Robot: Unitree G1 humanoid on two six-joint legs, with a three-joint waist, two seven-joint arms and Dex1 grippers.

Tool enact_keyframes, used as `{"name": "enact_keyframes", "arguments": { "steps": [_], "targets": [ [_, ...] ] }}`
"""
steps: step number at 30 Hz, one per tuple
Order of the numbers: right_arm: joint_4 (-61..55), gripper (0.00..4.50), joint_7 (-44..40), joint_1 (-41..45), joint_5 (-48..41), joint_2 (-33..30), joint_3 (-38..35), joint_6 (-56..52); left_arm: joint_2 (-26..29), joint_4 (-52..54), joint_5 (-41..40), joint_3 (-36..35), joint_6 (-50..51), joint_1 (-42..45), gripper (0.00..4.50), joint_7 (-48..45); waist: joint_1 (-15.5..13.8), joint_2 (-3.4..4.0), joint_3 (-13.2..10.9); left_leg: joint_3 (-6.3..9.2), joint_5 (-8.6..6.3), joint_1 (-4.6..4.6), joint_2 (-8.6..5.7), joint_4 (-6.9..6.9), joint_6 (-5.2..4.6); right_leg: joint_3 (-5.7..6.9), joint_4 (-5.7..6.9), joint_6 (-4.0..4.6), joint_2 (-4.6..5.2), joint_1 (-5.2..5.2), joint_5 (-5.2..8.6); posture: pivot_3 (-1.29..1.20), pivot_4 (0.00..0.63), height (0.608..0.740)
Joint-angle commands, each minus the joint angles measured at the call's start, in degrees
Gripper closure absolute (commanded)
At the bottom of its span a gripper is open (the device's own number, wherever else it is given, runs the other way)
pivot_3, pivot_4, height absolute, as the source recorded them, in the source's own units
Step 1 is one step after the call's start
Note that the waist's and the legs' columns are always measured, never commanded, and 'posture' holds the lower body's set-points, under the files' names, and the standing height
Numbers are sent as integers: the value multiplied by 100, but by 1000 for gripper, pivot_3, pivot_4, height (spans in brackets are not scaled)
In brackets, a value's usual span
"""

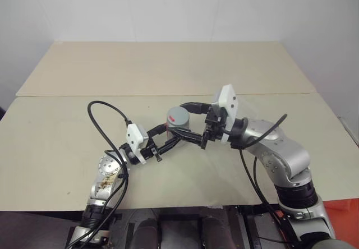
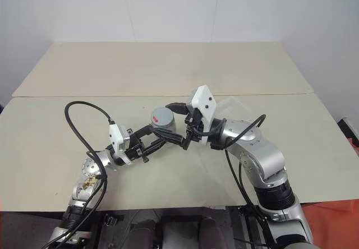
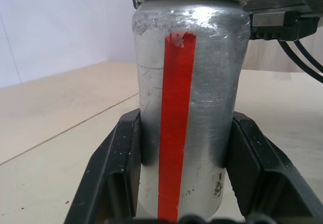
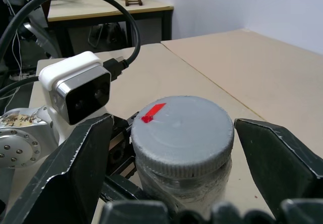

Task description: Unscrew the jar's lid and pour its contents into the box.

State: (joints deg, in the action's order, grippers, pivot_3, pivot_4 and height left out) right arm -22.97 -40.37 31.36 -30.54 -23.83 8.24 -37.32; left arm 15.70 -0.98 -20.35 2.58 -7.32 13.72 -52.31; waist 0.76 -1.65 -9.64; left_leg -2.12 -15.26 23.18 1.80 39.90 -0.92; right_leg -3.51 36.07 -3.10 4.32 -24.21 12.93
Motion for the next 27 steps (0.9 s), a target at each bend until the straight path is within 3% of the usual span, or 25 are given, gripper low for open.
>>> {"name": "enact_keyframes", "arguments": {
  "steps": [1, 4, 9, 10, 18, 27],
  "targets": [
    [-102, 58, 77, 176, -25, 49, -119, 34, -13, 122, -24, 37, -131, 37, 2483, -2, 1, 0, 0, 0, 0, 0, 0, 0, 0, 0, 0, 0, 0, 0, 0, 0, 150, 740],
    [-88, 58, 108, 184, -6, 63, -120, 66, -22, 115, -27, 40, -131, 34, 2483, 2, 2, 0, 0, 0, 0, 0, 0, 0, 0, 0, 0, 0, 0, 0, 0, 0, 150, 740],
    [-105, 1652, 151, 161, 60, 54, -83, 103, -30, 126, -36, 40, -116, 34, 2483, 10, 2, 0, 0, 0, 0, 0, 0, 0, 0, 0, 0, 0, 0, 0, 0, 0, 150, 740],
    [-114, 1738, 154, 155, 85, 54, -73, 129, -28, 122, -34, 41, -118, 37, 2483, 9, 2, 0, 0, 0, 0, 0, 0, 0, 0, 0, 0, 0, 0, 0, 0, 0, 150, 740],
    [-134, 1737, 175, 146, 99, 87, -125, 127, -15, 108, -25, 65, -108, 9, 2483, -11, 2, 0, 0, 0, 0, 0, 0, 0, 0, 0, 0, 0, 0, 0, 0, 0, 150, 740],
    [-283, 1737, 160, 201, -751, 241, -593, -237, 86, -12, 92, 98, -213, -10, 2483, -51, 1, 0, 0, 2, 0, 0, 0, 0, 0, 0, 0, 0, 1, 0, 0, 0, 150, 740]
  ]
}}
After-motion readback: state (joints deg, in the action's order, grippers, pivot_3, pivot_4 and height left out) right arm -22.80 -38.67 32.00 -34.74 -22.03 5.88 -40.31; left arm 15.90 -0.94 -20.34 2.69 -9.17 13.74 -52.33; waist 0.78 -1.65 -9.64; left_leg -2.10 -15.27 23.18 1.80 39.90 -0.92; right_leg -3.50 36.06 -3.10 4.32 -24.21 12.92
